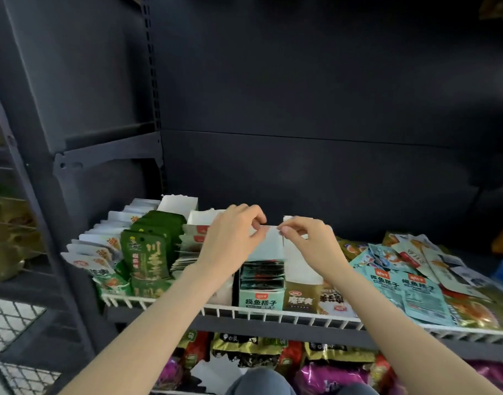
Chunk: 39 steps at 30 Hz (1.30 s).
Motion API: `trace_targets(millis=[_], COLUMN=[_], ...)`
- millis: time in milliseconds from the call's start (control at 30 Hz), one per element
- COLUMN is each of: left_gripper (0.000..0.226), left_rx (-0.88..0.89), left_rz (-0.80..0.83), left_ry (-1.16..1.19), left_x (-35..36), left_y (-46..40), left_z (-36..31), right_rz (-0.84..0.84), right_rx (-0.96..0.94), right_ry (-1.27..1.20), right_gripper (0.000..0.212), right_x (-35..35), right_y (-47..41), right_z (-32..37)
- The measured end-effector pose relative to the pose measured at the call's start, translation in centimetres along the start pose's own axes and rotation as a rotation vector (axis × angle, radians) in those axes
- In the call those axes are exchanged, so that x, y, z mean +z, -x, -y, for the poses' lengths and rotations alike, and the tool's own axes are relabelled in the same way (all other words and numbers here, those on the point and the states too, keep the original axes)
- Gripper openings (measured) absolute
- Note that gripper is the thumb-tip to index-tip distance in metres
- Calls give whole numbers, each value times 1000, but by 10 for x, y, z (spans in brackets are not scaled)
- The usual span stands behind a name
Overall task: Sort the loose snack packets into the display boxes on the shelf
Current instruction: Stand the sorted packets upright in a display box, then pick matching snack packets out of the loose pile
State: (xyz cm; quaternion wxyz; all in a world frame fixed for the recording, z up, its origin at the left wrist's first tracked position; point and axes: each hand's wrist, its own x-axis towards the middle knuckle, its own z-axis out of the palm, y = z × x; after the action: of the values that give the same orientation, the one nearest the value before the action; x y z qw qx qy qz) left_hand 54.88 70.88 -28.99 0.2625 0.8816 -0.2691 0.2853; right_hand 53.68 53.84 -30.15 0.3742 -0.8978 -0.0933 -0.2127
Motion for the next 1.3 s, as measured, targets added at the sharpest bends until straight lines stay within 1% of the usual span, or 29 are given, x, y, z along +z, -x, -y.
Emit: trace_targets(millis=[167, 267, 300, 367, 433, 500, 533, 600, 667, 767, 833, 867, 900, 933, 967, 1000, 1033, 1100, 1167, 1200, 1267, 1300], left_gripper=[15, 27, 30, 34, 40, 53, 60, 75, 84, 84, 83, 77, 67, 53, 41, 34, 35, 46, 55, 55, 45, 33], left_rx=[-29, -96, -129, -192, -222, -224, -226, -224, -221, -227, -219, -216, -216, -230, -264, -315, -369, -437, -481, -497, -493, -459], left_rz=[156, 316, 379, 517, 691, 873, 946, 1015, 1000, 940, 836, 756, 682, 644, 642, 654, 674, 725, 744, 741, 697, 639], left_ry=[244, 285, 281, 228, 132, 66, 46, -22, -72, -70, -49, -29, -3, 32, 77, 126, 166, 187, 168, 176, 252, 305], left_x=[67, 115, 129, 158, 184, 204, 212, 221, 228, 232, 232, 233, 234, 236, 239, 242, 245, 248, 249, 248, 242, 236], left_y=[-28, -45, -50, -58, -64, -64, -62, -57, -56, -55, -49, -46, -44, -43, -44, -45, -46, -48, -48, -49, -51, -52], left_z=[-70, -104, -113, -124, -125, -122, -119, -115, -111, -110, -114, -117, -120, -121, -123, -124, -126, -131, -136, -138, -140, -141], right_rz=[-131, -114, -87, -12, 86, 221, 299, 439, 496, 477, 434, 409, 382, 356, 334, 316, 299, 268, 255, 233, 154, 94], right_rx=[172, 307, 371, 495, 562, 601, 618, 629, 615, 609, 610, 611, 607, 602, 590, 575, 570, 585, 605, 615, 619, 607], right_ry=[107, 186, 206, 231, 261, 265, 241, 238, 289, 325, 321, 313, 309, 315, 327, 340, 347, 335, 290, 253, 171, 137], right_gripper=[19, 22, 27, 45, 68, 86, 91, 94, 95, 98, 101, 101, 99, 95, 89, 78, 67, 50, 43, 41, 38, 37], right_x=[-47, -70, -76, -87, -95, -101, -104, -106, -106, -102, -98, -96, -96, -97, -98, -99, -101, -103, -105, -107, -111, -113], right_y=[19, 27, 29, 31, 33, 34, 35, 37, 38, 37, 39, 40, 41, 42, 43, 43, 43, 45, 46, 47, 48, 49], right_z=[-64, -111, -127, -157, -185, -203, -209, -217, -221, -223, -222, -222, -220, -219, -217, -215, -214, -213, -214, -213, -206, -201])
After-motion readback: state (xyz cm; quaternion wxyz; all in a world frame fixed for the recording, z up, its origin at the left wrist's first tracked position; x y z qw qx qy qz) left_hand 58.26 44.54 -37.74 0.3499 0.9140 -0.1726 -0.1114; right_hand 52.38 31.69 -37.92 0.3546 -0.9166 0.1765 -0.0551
